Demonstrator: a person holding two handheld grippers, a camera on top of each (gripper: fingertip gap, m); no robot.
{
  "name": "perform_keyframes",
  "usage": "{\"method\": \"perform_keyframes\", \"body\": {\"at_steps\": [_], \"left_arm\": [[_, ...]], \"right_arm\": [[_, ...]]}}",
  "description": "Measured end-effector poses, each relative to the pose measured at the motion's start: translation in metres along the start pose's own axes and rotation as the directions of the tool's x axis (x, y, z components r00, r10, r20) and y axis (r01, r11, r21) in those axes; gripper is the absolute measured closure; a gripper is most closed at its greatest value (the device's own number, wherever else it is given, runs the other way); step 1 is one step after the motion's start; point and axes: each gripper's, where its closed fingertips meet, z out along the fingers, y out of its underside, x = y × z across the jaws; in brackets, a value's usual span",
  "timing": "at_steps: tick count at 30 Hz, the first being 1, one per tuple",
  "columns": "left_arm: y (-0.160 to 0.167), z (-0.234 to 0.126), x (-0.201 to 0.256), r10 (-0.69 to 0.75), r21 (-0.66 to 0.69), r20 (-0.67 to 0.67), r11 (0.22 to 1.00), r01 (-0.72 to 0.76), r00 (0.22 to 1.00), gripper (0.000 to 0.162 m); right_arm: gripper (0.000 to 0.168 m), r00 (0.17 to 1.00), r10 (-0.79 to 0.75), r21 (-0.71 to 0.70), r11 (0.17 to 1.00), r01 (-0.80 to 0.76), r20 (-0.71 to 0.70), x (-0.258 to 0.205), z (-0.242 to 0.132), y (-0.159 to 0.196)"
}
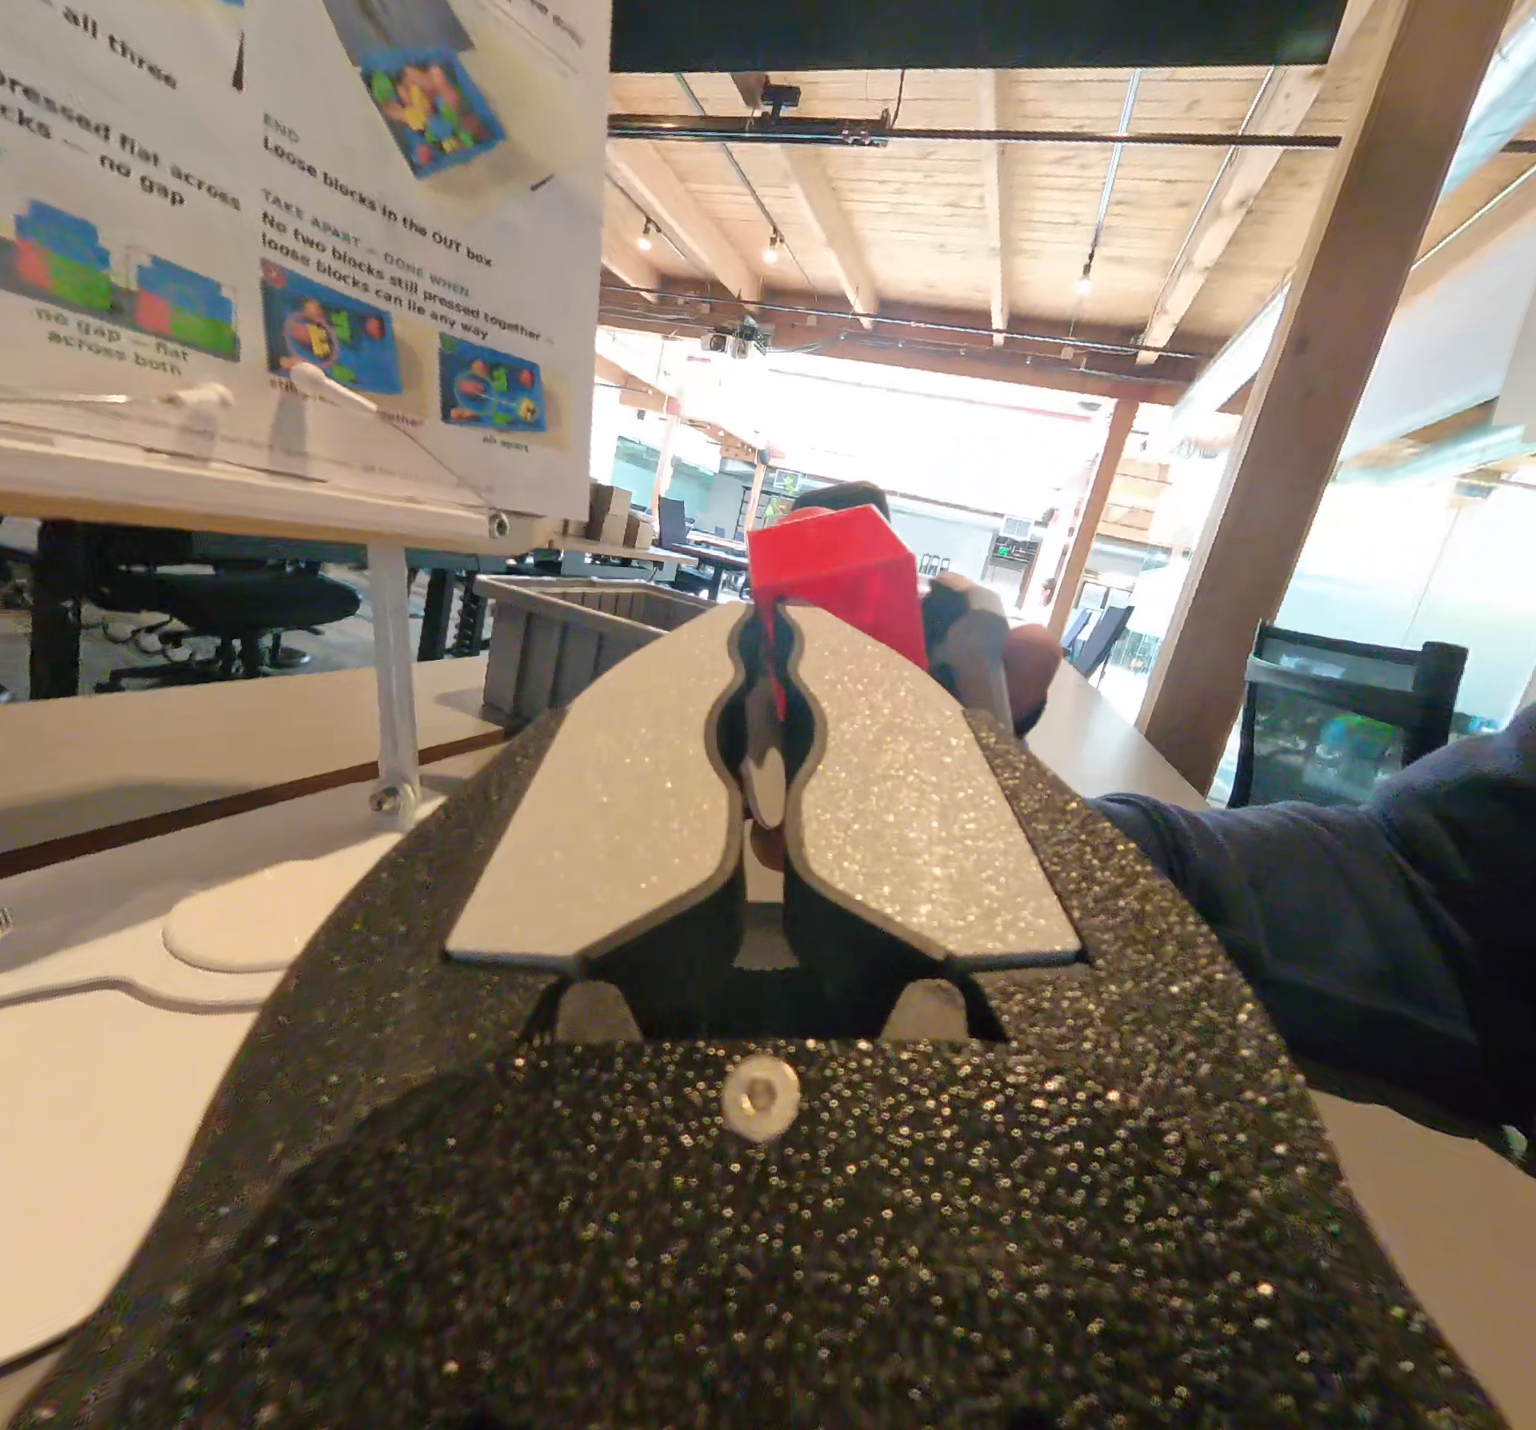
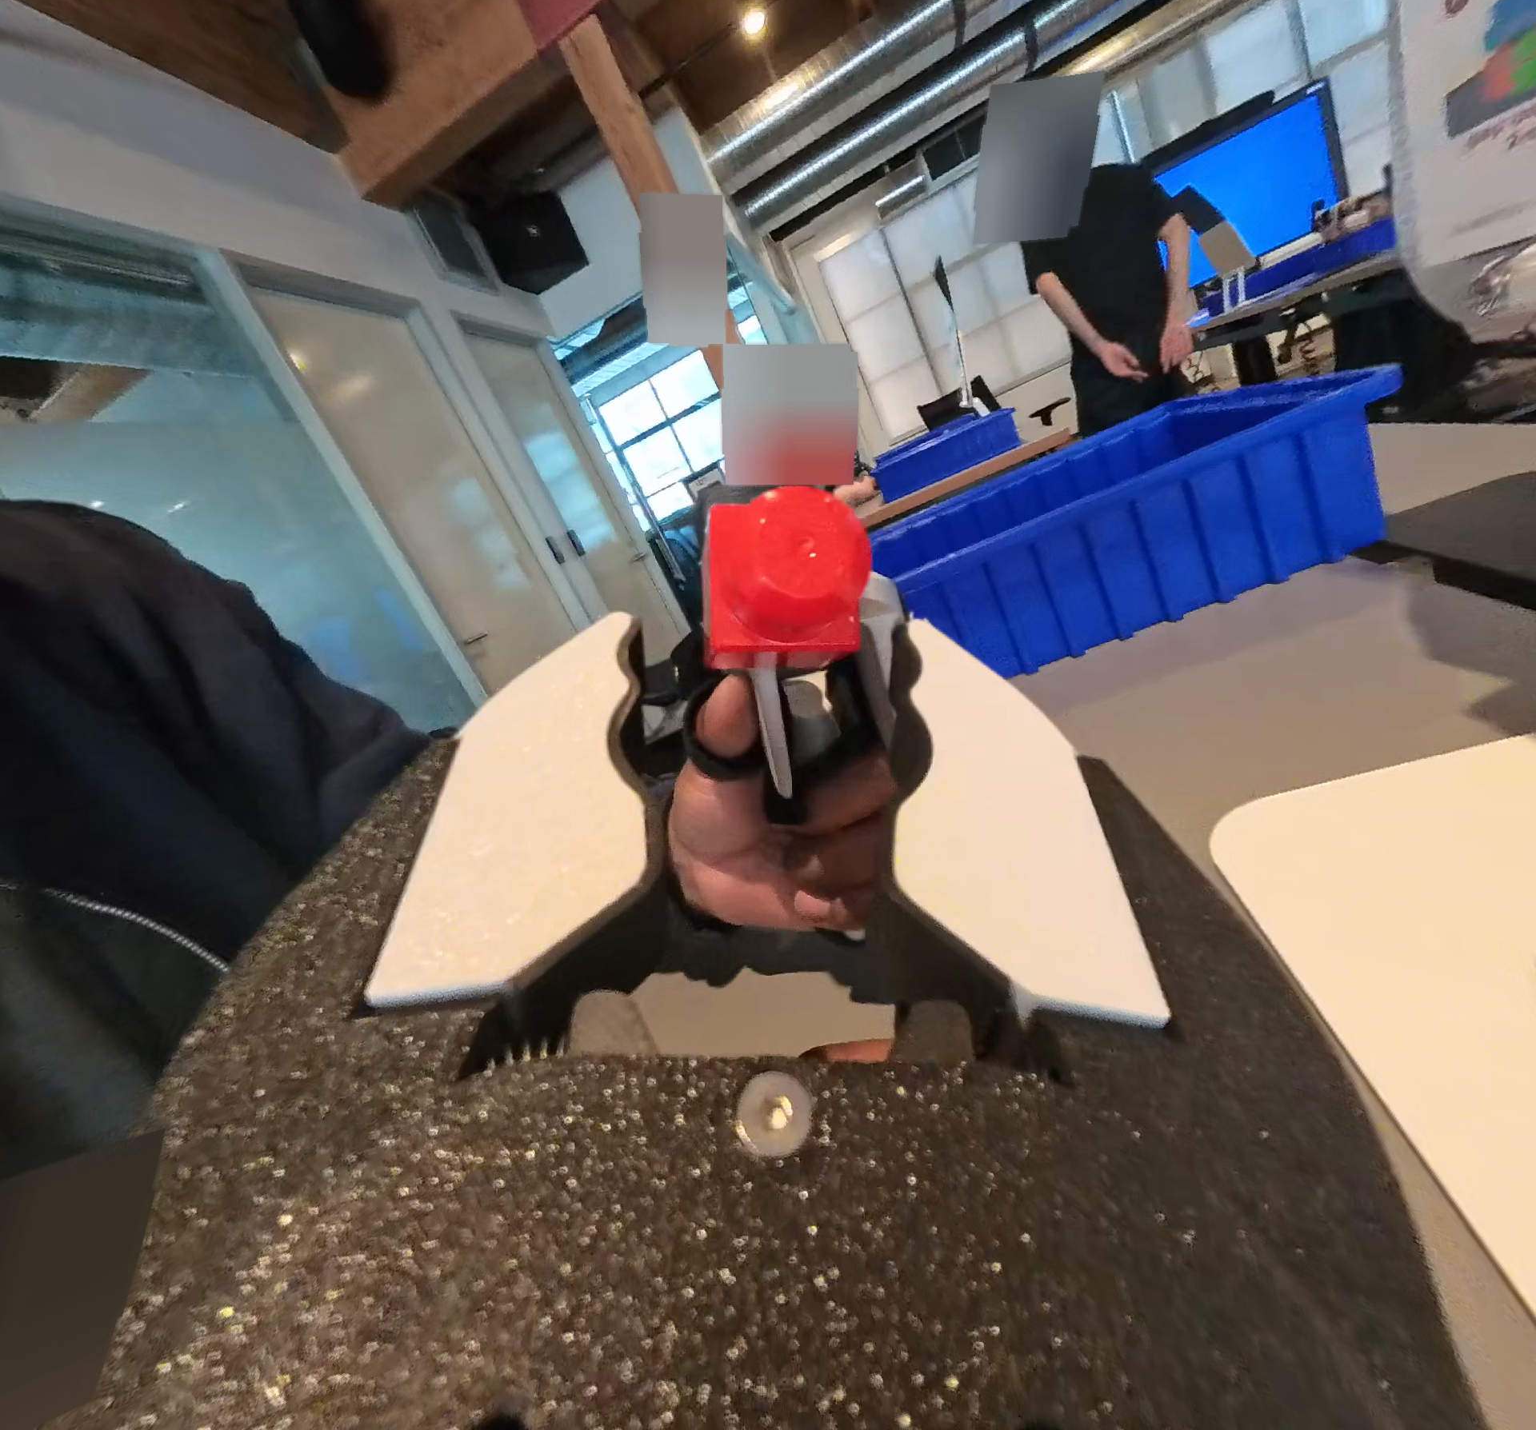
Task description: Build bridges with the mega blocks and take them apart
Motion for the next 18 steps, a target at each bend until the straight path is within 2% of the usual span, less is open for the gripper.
{"method": "perform_keyframes", "body": {"at_steps": [5, 9, 13, 15, 18], "left_arm": [[0.009, 0.001, -0.003, -0.013, -0.05, -0.014, 0.999, 0.012, 1.0, 0.16], [0.015, 0.0, -0.006, -0.035, -0.102, -0.019, 0.994, 0.032, 0.999, 0.159], [0.019, -0.012, -0.014, -0.053, -0.207, -0.027, 0.977, 0.046, 0.998, 0.137], [0.014, -0.025, -0.021, -0.042, -0.244, -0.016, 0.969, 0.037, 0.999, 0.127], [0.011, -0.038, -0.016, -0.012, -0.318, -0.065, 0.948, -0.009, 0.998, 0.122]], "right_arm": [[0.132, 0.999, 0.004, -0.006, 1.0, -0.004, -0.032, 0.007, 0.004, 0.006], [0.133, 0.998, -0.023, -0.039, 0.999, 0.021, -0.053, 0.011, 0.0, 0.009], [0.133, 0.997, -0.056, -0.061, 0.997, 0.053, -0.047, 0.009, -0.004, 0.005], [0.133, 0.993, -0.092, -0.129, 0.988, 0.081, -0.077, 0.013, -0.007, 0.008], [0.133, 0.962, -0.236, -0.366, 0.914, 0.173, -0.137, 0.023, -0.009, 0.031]]}}
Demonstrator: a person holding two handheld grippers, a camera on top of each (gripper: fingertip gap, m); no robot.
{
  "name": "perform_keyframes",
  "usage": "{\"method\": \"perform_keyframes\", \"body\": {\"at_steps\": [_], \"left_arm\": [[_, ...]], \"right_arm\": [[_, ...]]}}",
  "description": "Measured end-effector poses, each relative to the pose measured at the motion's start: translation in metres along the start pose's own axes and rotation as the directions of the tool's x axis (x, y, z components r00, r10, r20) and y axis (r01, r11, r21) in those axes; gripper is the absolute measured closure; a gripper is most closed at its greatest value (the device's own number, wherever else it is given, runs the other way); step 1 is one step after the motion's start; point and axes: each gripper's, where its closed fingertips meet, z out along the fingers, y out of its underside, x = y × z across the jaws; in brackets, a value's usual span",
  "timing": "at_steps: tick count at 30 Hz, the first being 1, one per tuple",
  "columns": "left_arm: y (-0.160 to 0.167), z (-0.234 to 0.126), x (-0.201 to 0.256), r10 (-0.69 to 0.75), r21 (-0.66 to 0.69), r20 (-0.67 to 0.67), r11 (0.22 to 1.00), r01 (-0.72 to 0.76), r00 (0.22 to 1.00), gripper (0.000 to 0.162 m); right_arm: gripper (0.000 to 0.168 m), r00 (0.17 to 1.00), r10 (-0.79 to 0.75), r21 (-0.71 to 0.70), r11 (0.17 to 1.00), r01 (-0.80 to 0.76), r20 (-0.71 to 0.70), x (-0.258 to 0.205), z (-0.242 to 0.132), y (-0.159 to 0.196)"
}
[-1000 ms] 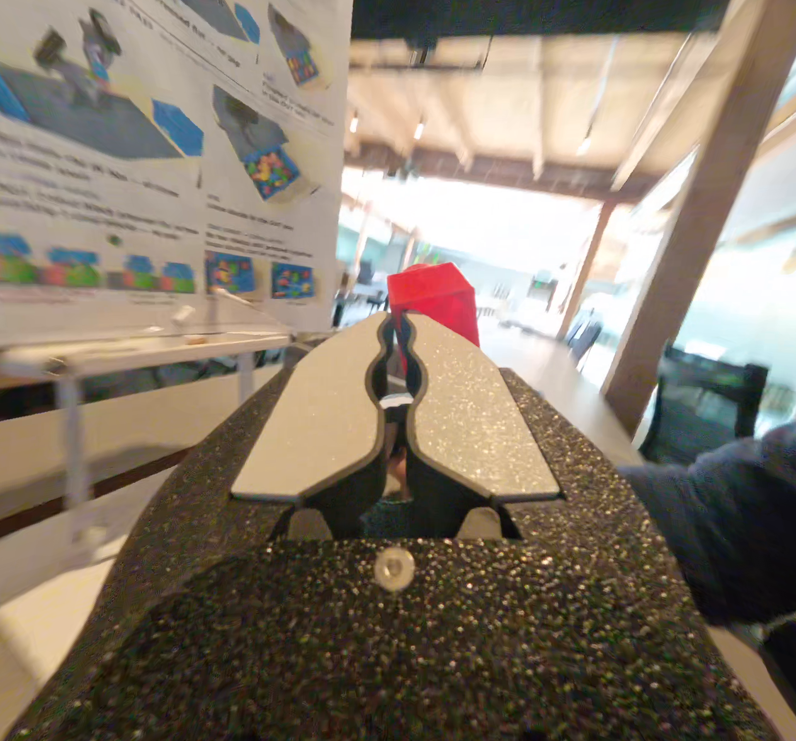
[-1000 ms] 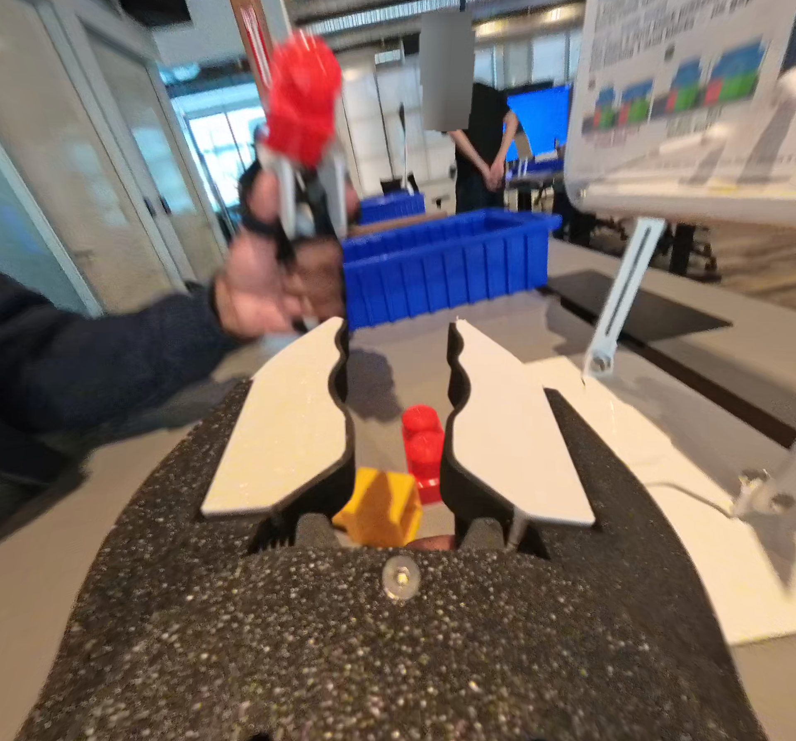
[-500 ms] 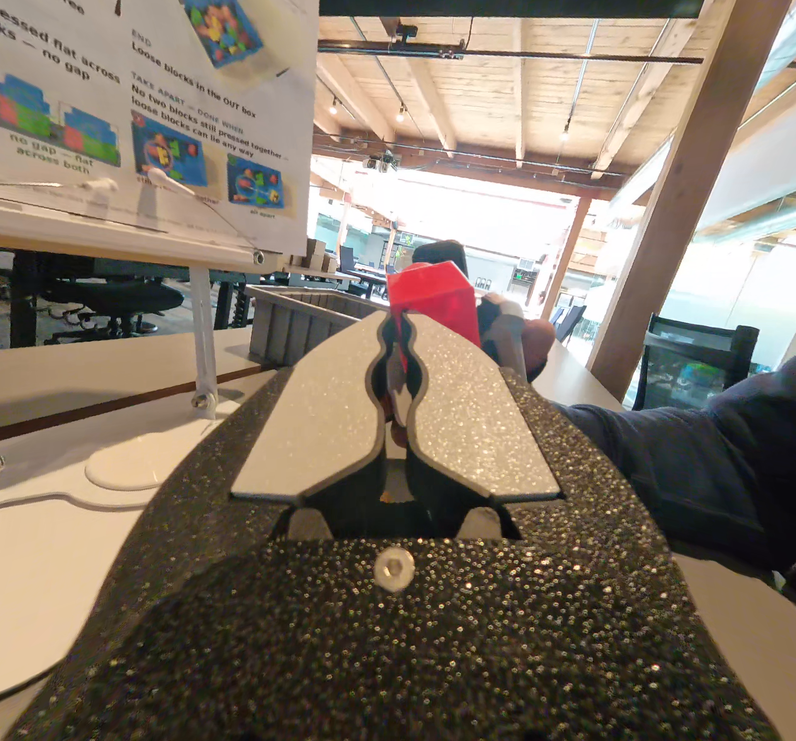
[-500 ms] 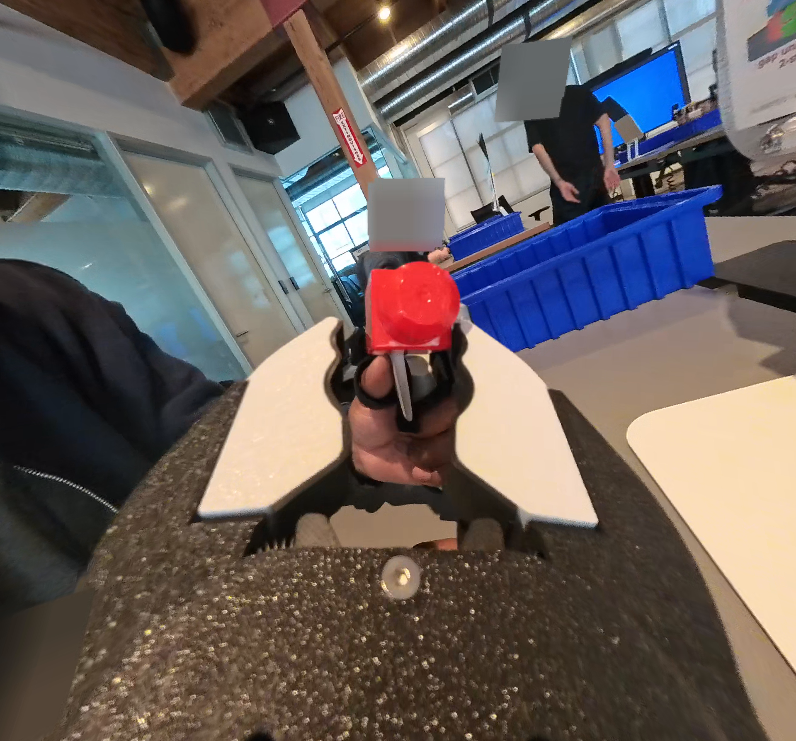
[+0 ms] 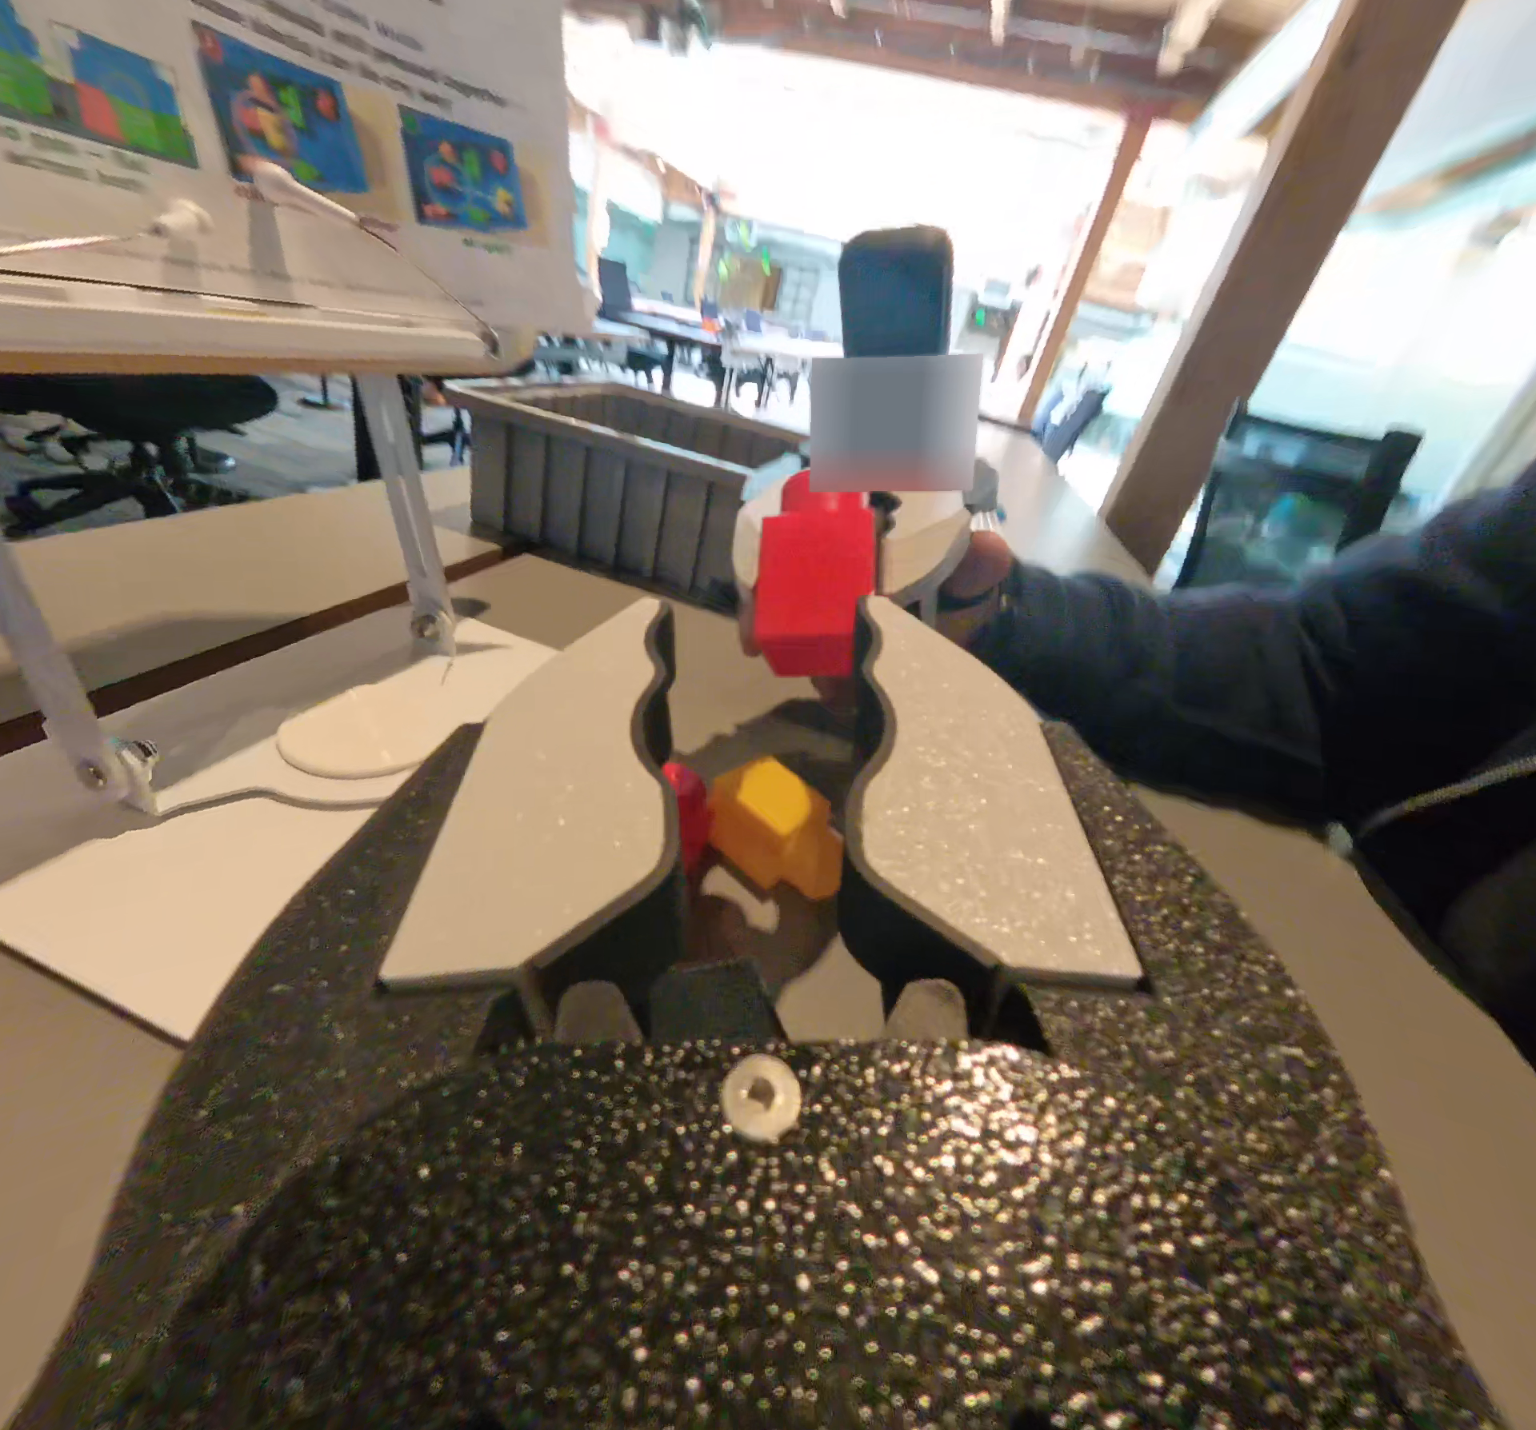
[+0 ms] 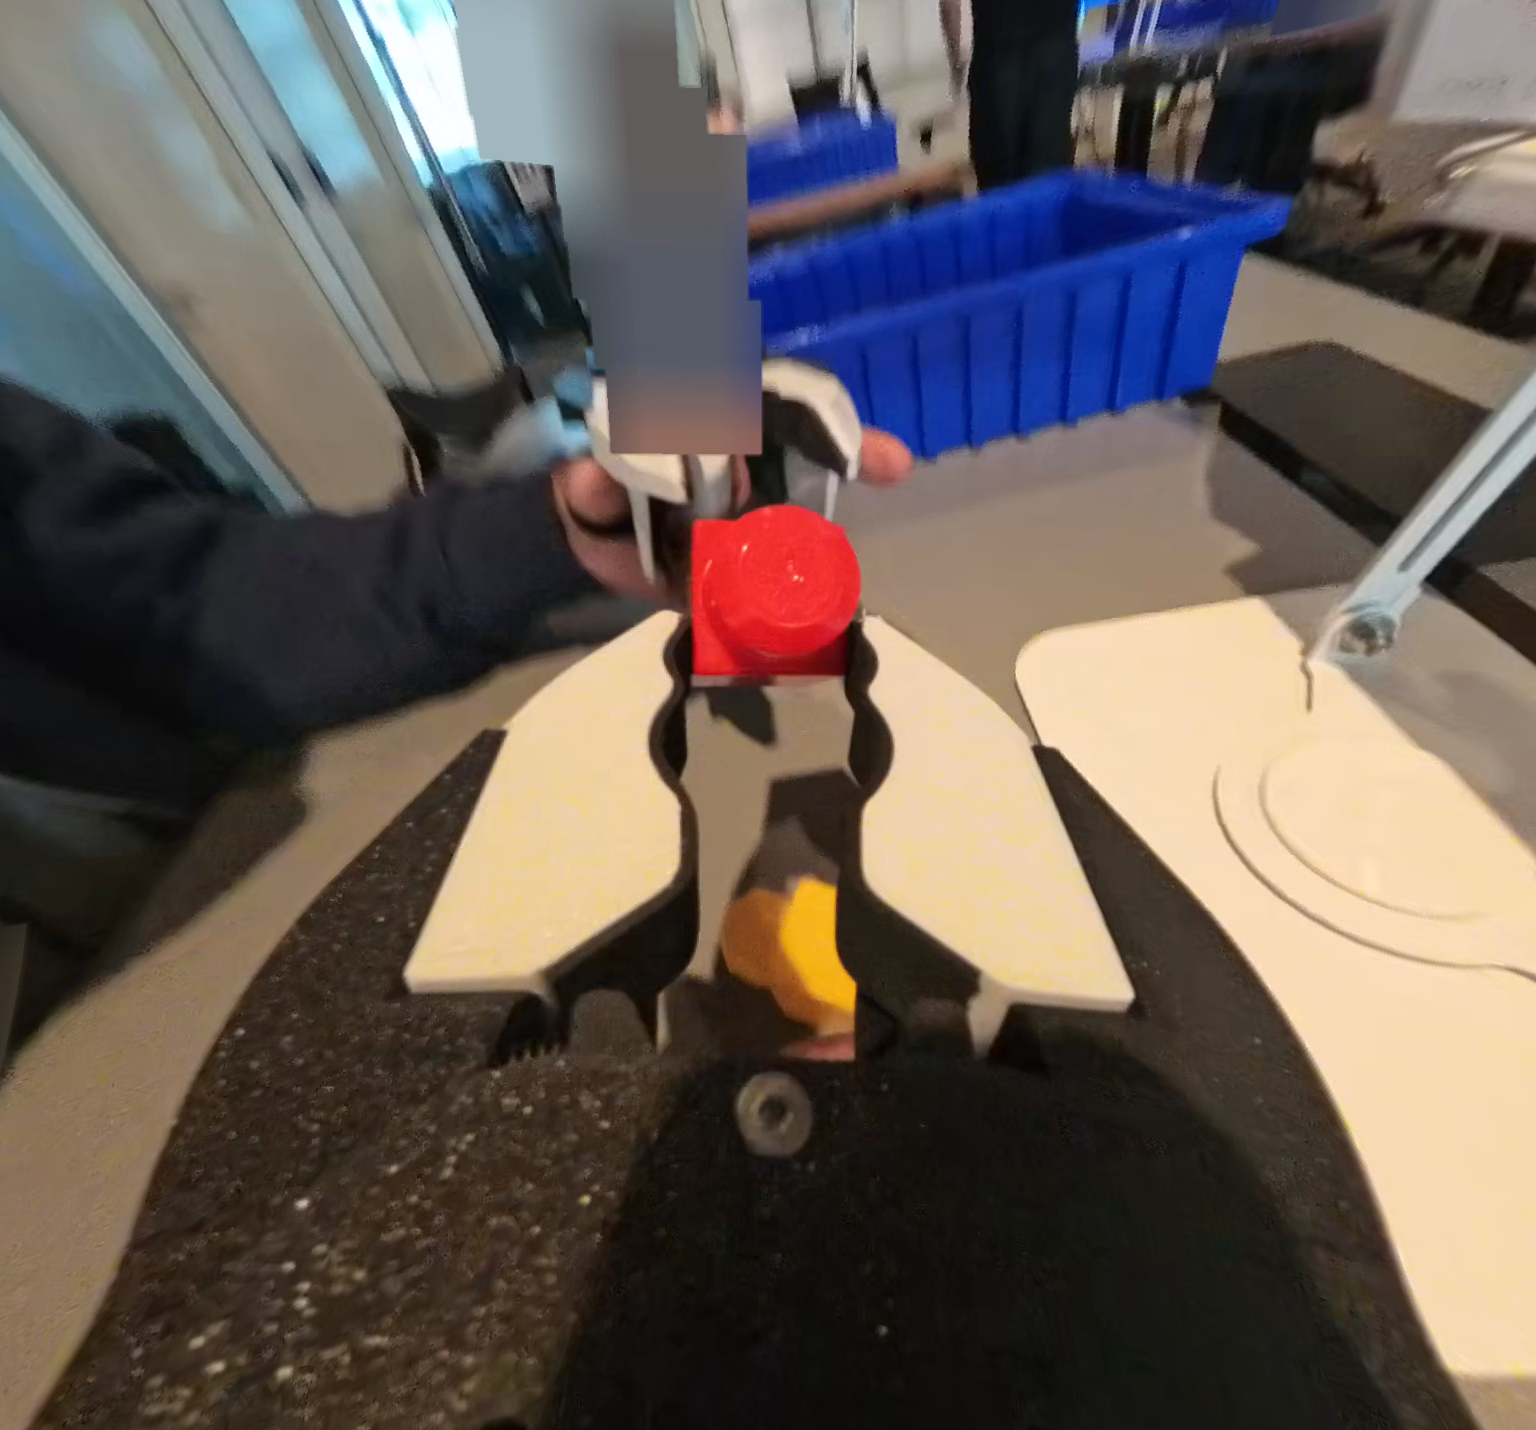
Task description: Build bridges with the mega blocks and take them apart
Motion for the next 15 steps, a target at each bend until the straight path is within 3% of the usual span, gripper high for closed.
{"method": "perform_keyframes", "body": {"at_steps": [3, 7, 15], "left_arm": [[0.025, 0.002, 0.011, 0.108, -0.197, -0.033, 0.974, -0.113, 0.994, 0.117], [0.069, 0.002, 0.024, 0.194, -0.411, -0.123, 0.883, -0.228, 0.973, 0.118], [0.097, 0.001, 0.019, 0.309, -0.495, -0.156, 0.797, -0.345, 0.938, 0.124]], "right_arm": [[0.133, 0.994, -0.11, -0.195, 0.975, 0.107, -0.006, -0.007, 0.009, 0.024], [0.133, 0.989, -0.146, -0.305, 0.941, 0.144, 0.017, -0.014, 0.021, 0.045], [0.133, 0.979, -0.201, -0.46, 0.867, 0.191, 0.028, -0.014, 0.029, 0.077]]}}
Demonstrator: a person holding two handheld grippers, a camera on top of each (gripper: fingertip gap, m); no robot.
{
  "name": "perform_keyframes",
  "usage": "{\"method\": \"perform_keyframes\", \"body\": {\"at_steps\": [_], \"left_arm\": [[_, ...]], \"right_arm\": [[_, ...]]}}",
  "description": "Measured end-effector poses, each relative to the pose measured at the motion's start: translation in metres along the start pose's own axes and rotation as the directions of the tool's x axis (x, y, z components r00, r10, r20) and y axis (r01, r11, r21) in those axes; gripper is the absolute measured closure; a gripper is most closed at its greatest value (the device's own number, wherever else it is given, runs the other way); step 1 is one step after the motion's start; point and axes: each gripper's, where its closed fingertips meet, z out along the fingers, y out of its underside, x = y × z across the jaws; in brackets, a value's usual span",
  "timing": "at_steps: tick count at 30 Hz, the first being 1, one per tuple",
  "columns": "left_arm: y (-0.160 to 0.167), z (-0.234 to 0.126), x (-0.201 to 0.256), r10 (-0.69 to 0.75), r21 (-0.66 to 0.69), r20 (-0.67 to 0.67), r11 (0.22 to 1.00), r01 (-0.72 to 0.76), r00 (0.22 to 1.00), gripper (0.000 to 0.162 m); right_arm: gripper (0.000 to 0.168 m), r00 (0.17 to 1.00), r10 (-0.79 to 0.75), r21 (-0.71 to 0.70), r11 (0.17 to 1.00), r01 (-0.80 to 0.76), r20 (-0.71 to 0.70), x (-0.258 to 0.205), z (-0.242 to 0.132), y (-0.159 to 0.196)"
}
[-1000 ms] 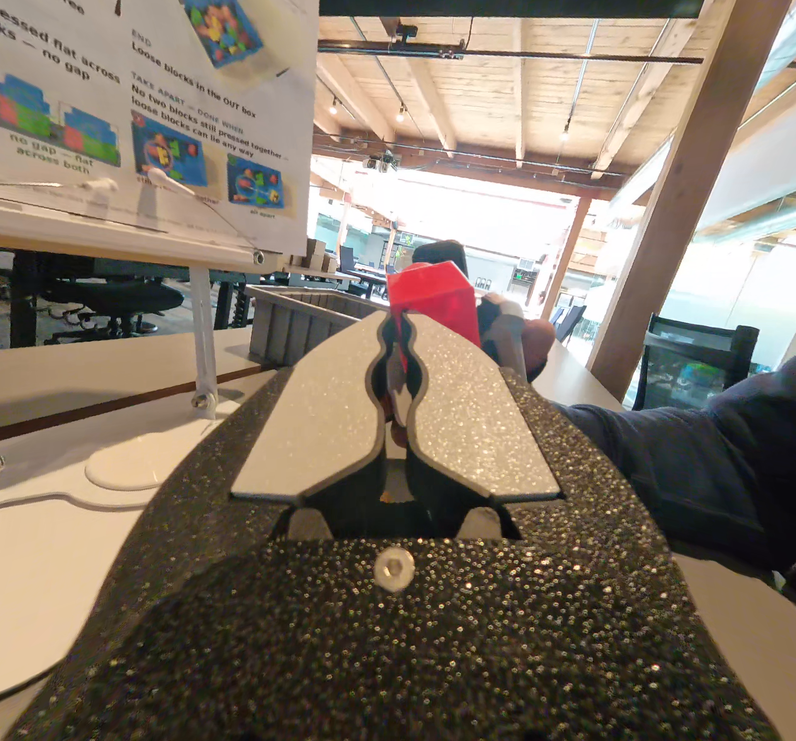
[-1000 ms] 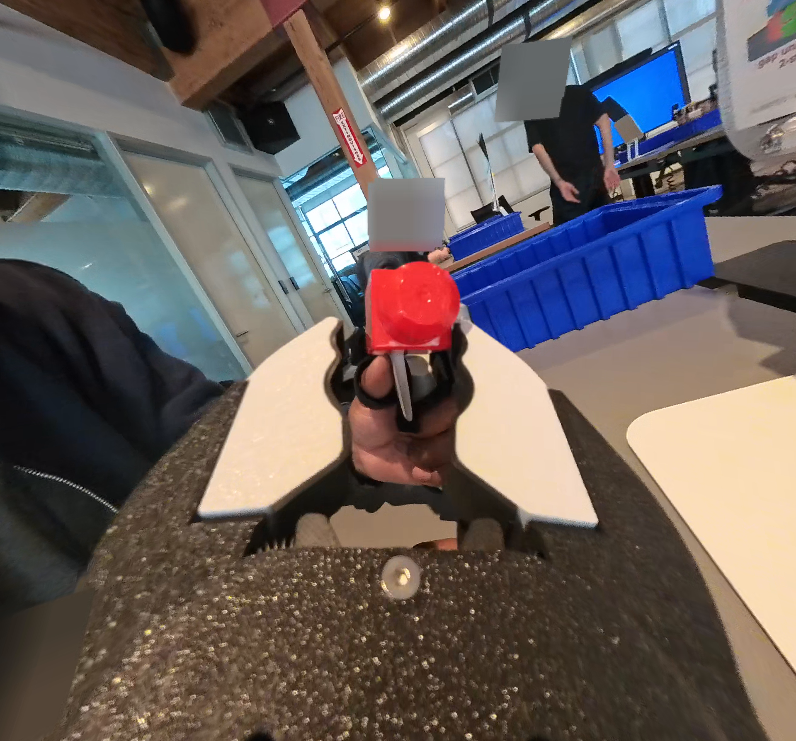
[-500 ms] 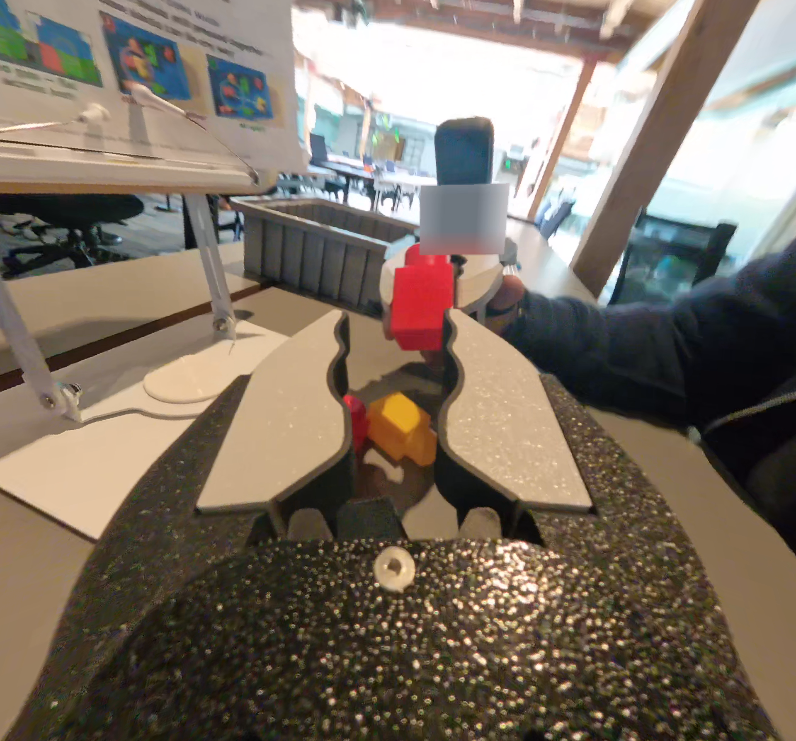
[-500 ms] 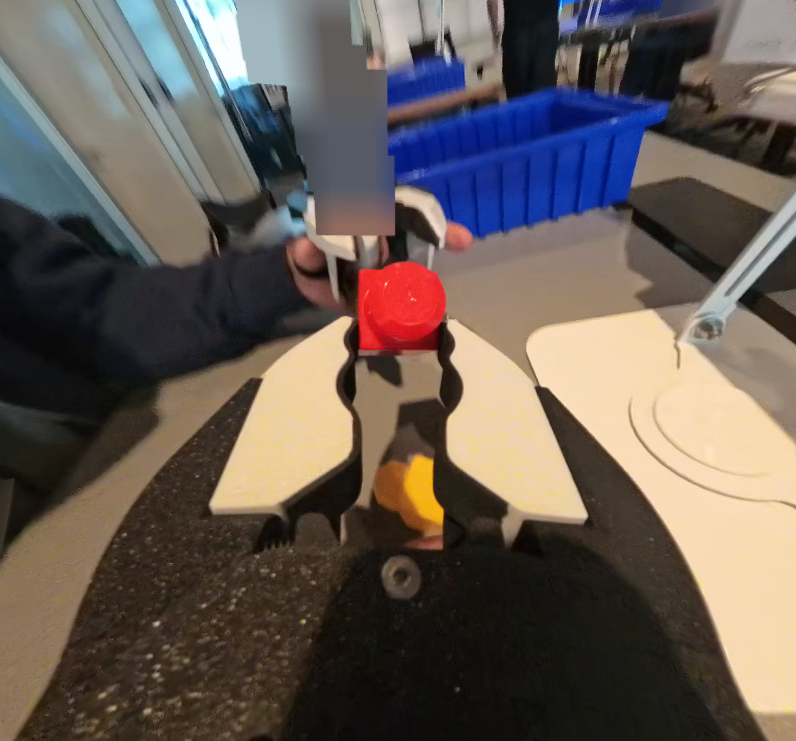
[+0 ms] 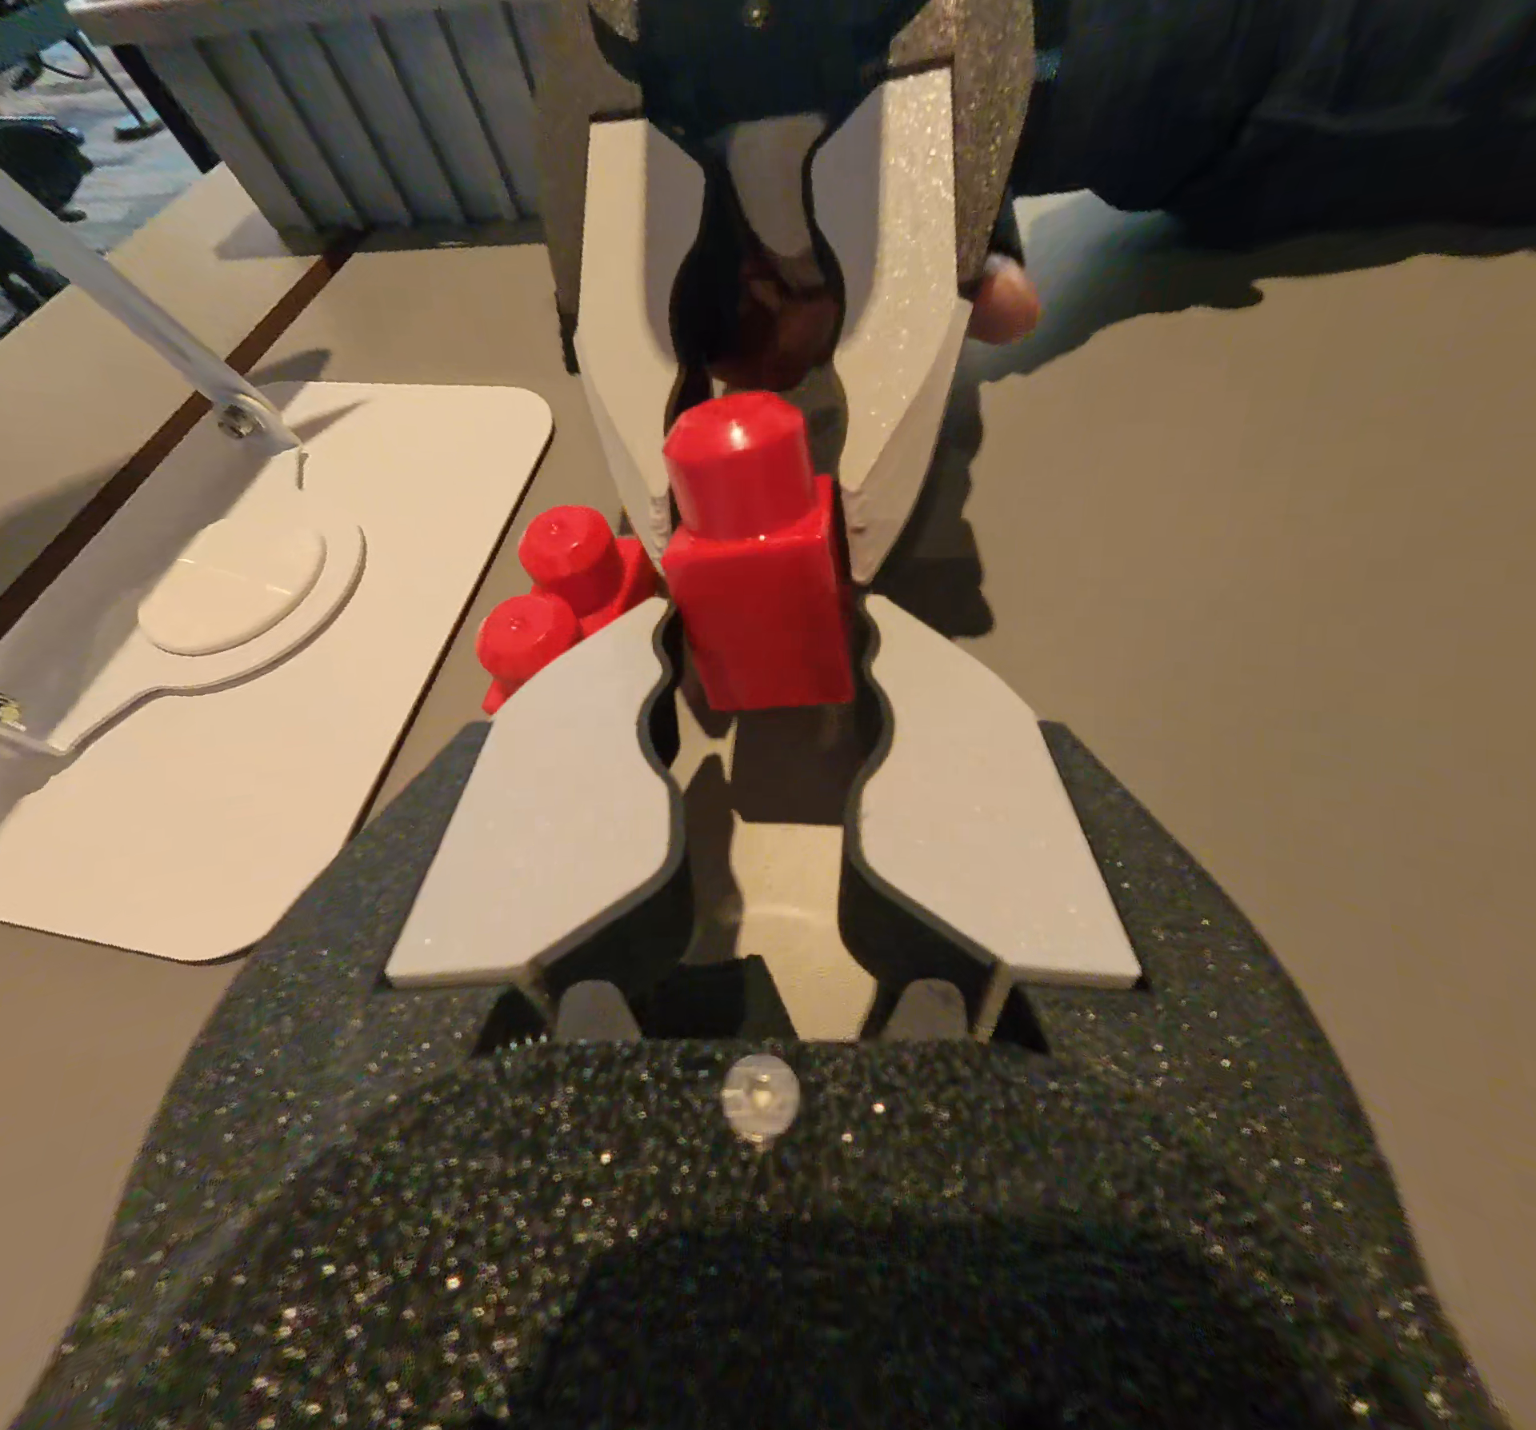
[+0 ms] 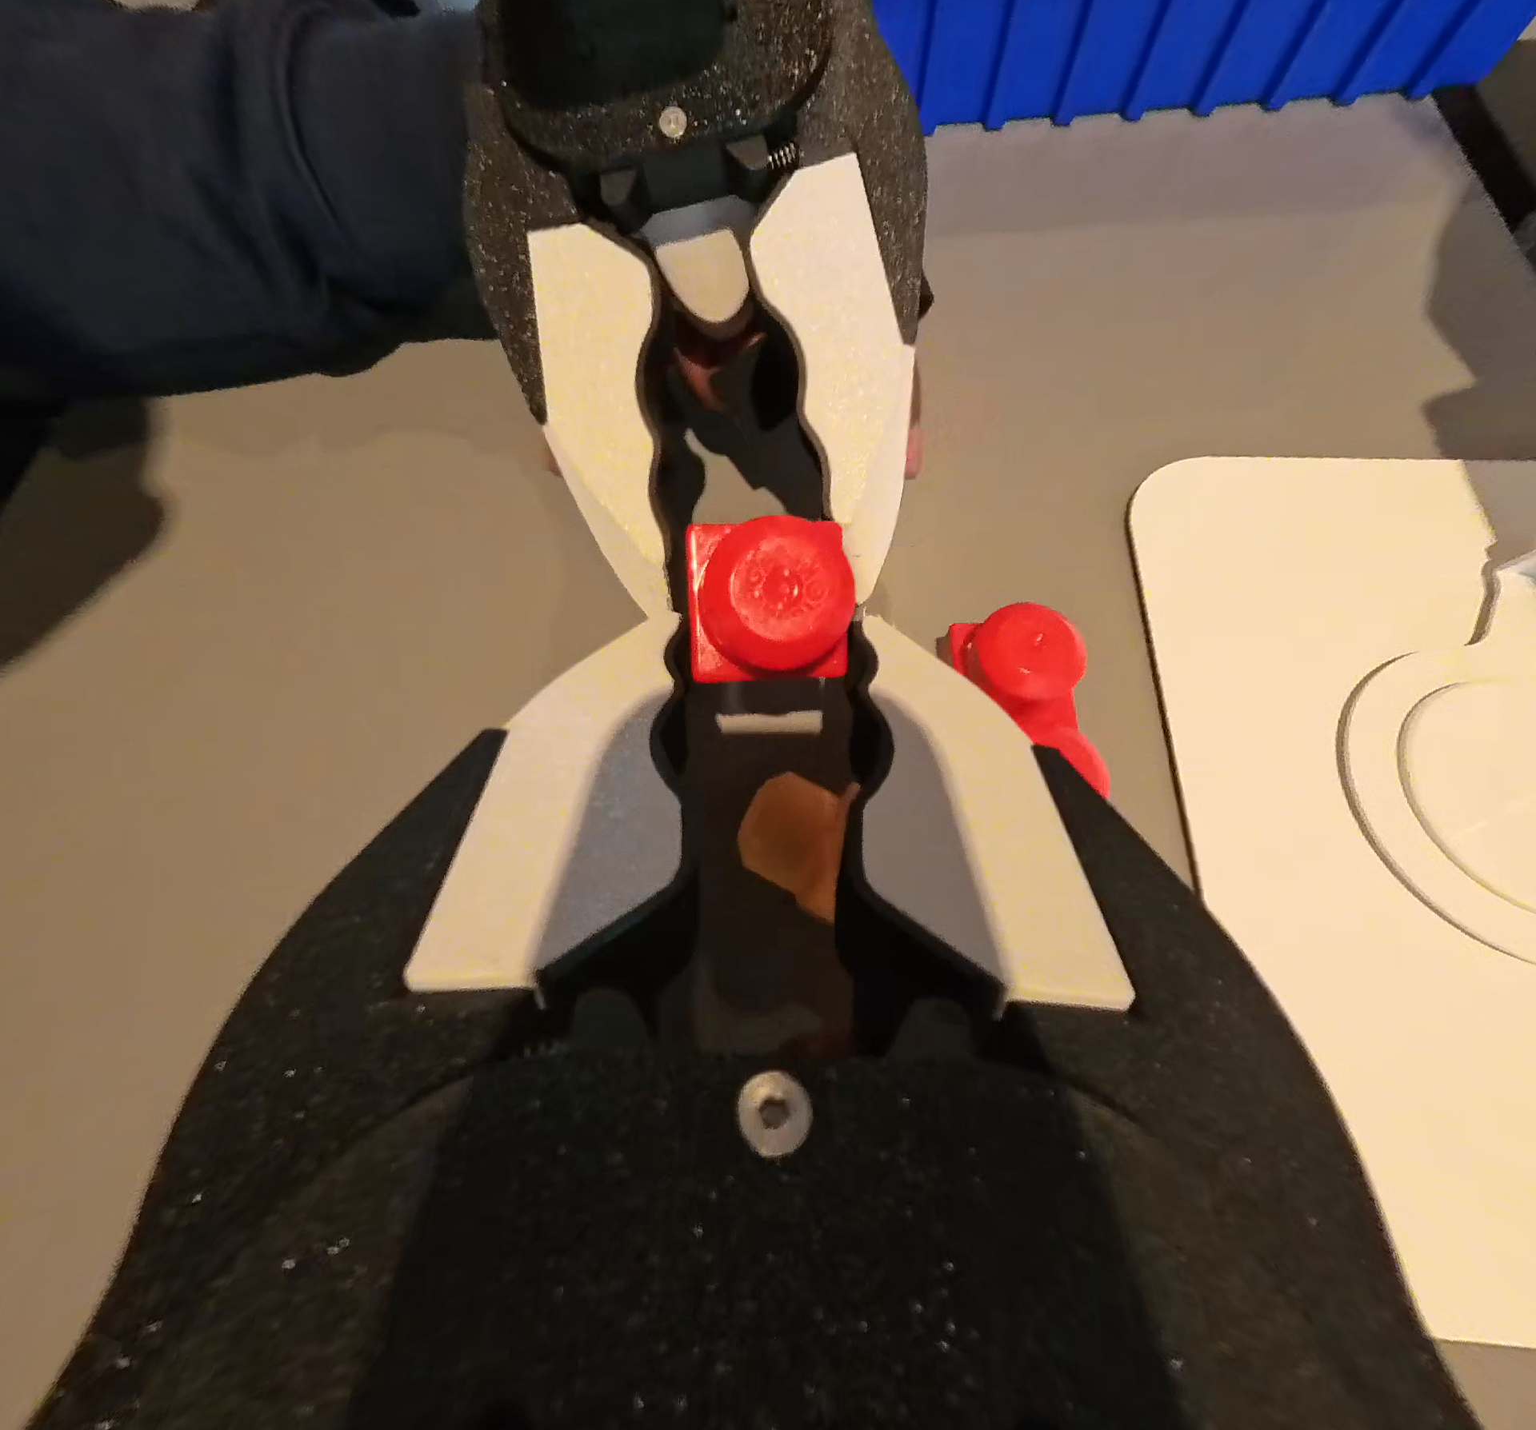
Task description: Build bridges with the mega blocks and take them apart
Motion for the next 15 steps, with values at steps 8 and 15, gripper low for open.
{"method": "perform_keyframes", "body": {"at_steps": [8, 15], "left_arm": [[0.022, 0.009, 0.005, 0.056, -0.182, 0.004, 0.982, -0.054, 0.998, 0.123], [0.026, 0.012, 0.001, 0.032, -0.22, 0.021, 0.975, -0.027, 0.999, 0.125]], "right_arm": [[0.133, 0.994, -0.099, -0.163, 0.982, 0.091, -0.043, -0.002, 0.01, 0.018], [0.133, 0.98, -0.184, -0.175, 0.97, 0.168, -0.074, 0.001, 0.009, 0.019]]}}
